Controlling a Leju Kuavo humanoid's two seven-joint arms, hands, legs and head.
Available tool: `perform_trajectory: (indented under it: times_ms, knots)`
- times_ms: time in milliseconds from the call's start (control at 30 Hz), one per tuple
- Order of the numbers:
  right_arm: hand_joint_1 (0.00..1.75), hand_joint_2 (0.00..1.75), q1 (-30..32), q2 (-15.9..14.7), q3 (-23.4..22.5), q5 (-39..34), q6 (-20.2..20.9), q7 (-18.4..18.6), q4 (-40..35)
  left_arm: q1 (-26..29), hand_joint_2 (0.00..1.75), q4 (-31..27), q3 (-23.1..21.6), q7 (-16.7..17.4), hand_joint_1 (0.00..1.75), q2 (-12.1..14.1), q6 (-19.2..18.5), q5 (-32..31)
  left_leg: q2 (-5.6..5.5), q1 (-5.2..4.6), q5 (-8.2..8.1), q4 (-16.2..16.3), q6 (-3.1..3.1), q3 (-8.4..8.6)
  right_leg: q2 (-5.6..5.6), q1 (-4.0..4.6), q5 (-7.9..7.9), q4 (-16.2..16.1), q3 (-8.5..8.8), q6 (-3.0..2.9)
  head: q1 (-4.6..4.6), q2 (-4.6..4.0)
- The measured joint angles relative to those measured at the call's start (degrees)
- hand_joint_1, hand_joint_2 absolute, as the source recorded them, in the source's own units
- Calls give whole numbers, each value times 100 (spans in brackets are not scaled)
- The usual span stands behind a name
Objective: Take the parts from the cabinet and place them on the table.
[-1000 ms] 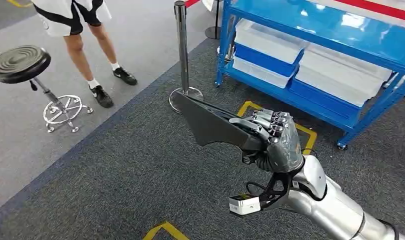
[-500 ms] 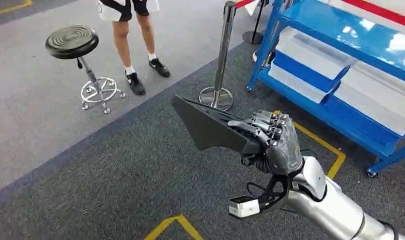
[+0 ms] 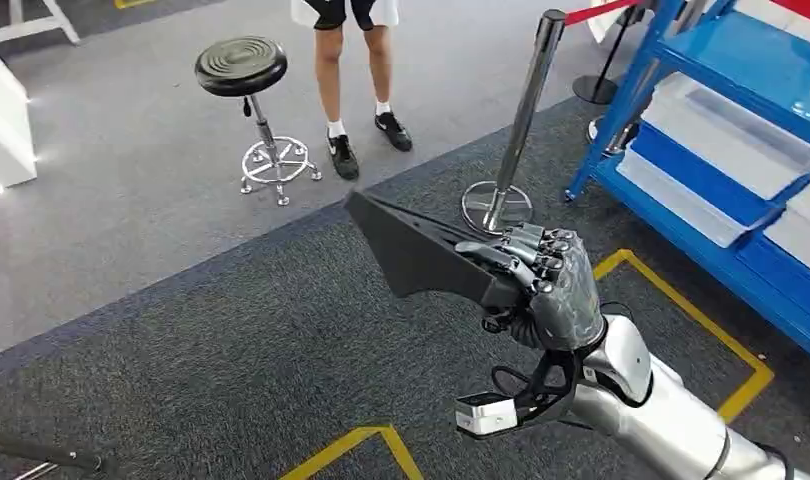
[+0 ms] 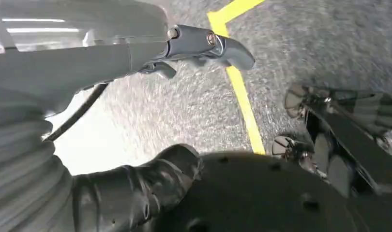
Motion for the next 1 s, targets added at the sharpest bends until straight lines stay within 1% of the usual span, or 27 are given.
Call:
perform_trajectory:
  times_ms: [33, 67, 100, 133, 167, 200, 233, 267, 367, 400, 433, 467, 500, 533, 567, 600, 633, 667, 700, 733, 767, 833, 867, 900, 933, 967, 1000]
  knots:
    - [175, 175, -1, 17, 22, 26, 7, 4, 0, 10, 175, 0, 2, 11, 0, 19, -19, 7, 33, 15, -133, 352, -17, -169, -99, 5, -5, 5, -10, -3, -2, 0]
    - [175, 175, -19, 52, 56, 80, 48, 9, 2, 15, 175, 0, 6, 35, 0, 39, -52, 28, 50, 30, -139, 510, -36, -242, -188, 6, -6, 14, -20, -2, 2, 0]
    - [175, 175, -109, 153, 153, 158, 151, 33, 9, 36, 175, 0, 22, 63, 0, 92, -103, 79, 76, 49, -3, 368, -56, -154, -290, 5, -11, 25, -31, 4, -2, 0]
    - [175, 175, -273, 355, 301, 238, 301, 96, 54, 63, 175, 0, 44, 96, 0, 148, -183, 126, 112, 60, 196, 13, -70, 48, -360, -1, -20, 43, -44, 3, 0, 0]
    - [175, 175, -502, 525, 453, 282, 434, 155, 118, 85, 175, 0, 63, 111, 0, 196, -253, 155, 195, 73, 417, -489, -76, 337, -393, -2, -27, 60, -53, 11, -2, 0]
    - [175, 175, -780, 805, 687, 313, 672, 298, 247, 94, 175, 0, 96, 133, 0, 265, -319, 162, 425, 71, 564, -1035, -71, 657, -436, 0, -38, 84, -55, 27, -2, 0]
    - [175, 175, -1023, 1019, 895, 319, 814, 414, 348, 86, 175, 2, 109, 144, 0, 297, -365, 146, 564, 5, 474, -1135, -21, 670, -450, 41, -46, 96, -64, 57, 0, 0]
    - [175, 175, -1296, 1236, 1153, 319, 922, 550, 476, 80, 175, 2, 129, 148, 0, 356, -387, 127, 491, 3, 527, -1169, 35, 674, -481, 33, -49, 97, -71, 102, 0, 0]
    - [175, 175, -1713, 1632, 1556, 291, 968, 684, 623, 104, 175, 2, 151, 155, 0, 437, -409, 90, 265, -23, 592, -1219, 132, 639, -703, 31, -47, 60, -30, 195, 2, 0]
    - [175, 175, -1811, 1685, 1620, 247, 977, 686, 645, 127, 175, 2, 153, 155, 0, 452, -409, 74, 189, 43, 652, -1297, 190, 693, -662, -3, -105, 100, -29, 226, 2, 2]
    - [175, 175, -1898, 1736, 1681, 181, 1014, 677, 678, 131, 175, 2, 153, 162, 0, 457, -409, 54, 128, 36, 672, -1323, 216, 697, -360, -14, -249, 278, -84, 232, 11, -2]
    - [175, 175, -1998, 1799, 1753, 87, 1098, 660, 704, 137, 175, 2, 153, 177, 0, 474, -402, 22, 67, 34, 682, -1322, 232, 684, -143, -27, -489, 669, -269, 226, 4, 0]
    - [175, 175, -2093, 1873, 1834, 39, 1187, 660, 746, 152, 175, 2, 153, 190, 0, 485, -400, 6, -3, 26, 684, -1321, 236, 676, -44, -25, -723, 1167, -506, 229, 2, 0]
    - [175, 175, -2139, 1912, 1897, 18, 1239, 662, 798, 163, 175, 2, 153, 190, 0, 492, -400, 0, -77, 11, 685, -1318, 241, 665, -12, -20, -880, 1574, -713, 233, 4, 0]
    - [175, 175, -2158, 1945, 1932, 2, 1259, 662, 822, 170, 175, 2, 153, 190, 0, 492, -400, -2, -164, -1, 685, -1310, 242, 657, -1, -15, -901, 1817, -850, 227, 2, 0]
    - [175, 175, -2180, 1989, 1980, -48, 1314, 656, 846, 179, 175, 2, 153, 199, 0, 494, -404, -13, -259, -7, 685, -1296, 242, 657, 9, -10, -779, 1766, -847, 211, 2, 0]
    - [175, 175, -2229, 2056, 2030, -124, 1444, 621, 872, 183, 175, 2, 153, 210, 0, 494, -443, -59, -343, -10, 684, -1277, 241, 657, 25, -3, -558, 1490, -736, 185, 2, 0]
    - [175, 175, -2316, 2126, 2076, -168, 1566, 616, 900, 183, 175, 2, 149, 251, 0, 492, -485, -140, -426, -15, 678, -1255, 233, 658, 74, 13, -279, 1040, -538, 150, 4, 0]
    - [175, 175, -2442, 2208, 2136, -175, 1686, 621, 940, 180, 175, 2, 124, 328, 0, 492, -514, -245, -497, -16, 667, -1226, 218, 657, 258, 25, 12, 498, -302, 100, 2, 0]
    - [175, 175, -2535, 2297, 2192, -179, 1777, 640, 984, 177, 175, 0, 92, 420, 0, 487, -542, -335, -546, 10, 662, -1216, 206, 630, 579, 15, 1, 239, -190, 42, 2, 0]
    - [175, 175, -2606, 2402, 2258, -175, 1849, 673, 1019, 147, 175, 0, 55, 499, 0, 483, -546, -405, -616, 1, 666, -1182, 170, 583, 614, 20, 8, 127, -182, 48, -2, 0]
    - [175, 175, -2702, 2522, 2354, -155, 1902, 708, 1064, 166, 175, 0, 9, 564, 0, 485, -546, -442, -758, 68, 706, -1222, 76, 537, 481, 73, 4, 146, -179, 36, 9, 0]
    - [175, 175, -2750, 2555, 2376, -142, 1904, 723, 1082, 181, 175, 0, 2, 570, 0, 483, -546, -450, -835, 71, 729, -1238, 34, 535, 407, 76, 22, 108, -161, 13, 4, 0]
    - [175, 175, -2787, 2597, 2404, -140, 1904, 726, 1093, 184, 175, 2, -4, 586, 0, 487, -546, -450, -825, 51, 716, -1212, 13, 523, 307, -20, 79, -8, -80, -43, 4, 0]
    - [175, 175, -2804, 2632, 2431, -140, 1906, 734, 1102, 187, 175, 2, -11, 599, 0, 483, -546, -450, -364, 13, 625, -1074, 0, 463, 208, 17, 99, -74, -21, -61, -2, -2]
    - [175, 175, -2822, 2647, 2433, -140, 1902, 734, 1102, 185, 175, 2, -13, 610, 0, 479, -546, -450, -91, 22, 415, -759, -40, 304, 115, 34, 104, -92, 3, -101, -9, 0]
    - [175, 175, -2825, 2649, 2435, -140, 1902, 734, 1104, 169, 175, 2, -13, 610, 0, 474, -546, -450, 12, 46, 196, -323, -71, 83, 18, 50, 98, -91, 3, -106, -13, 0]
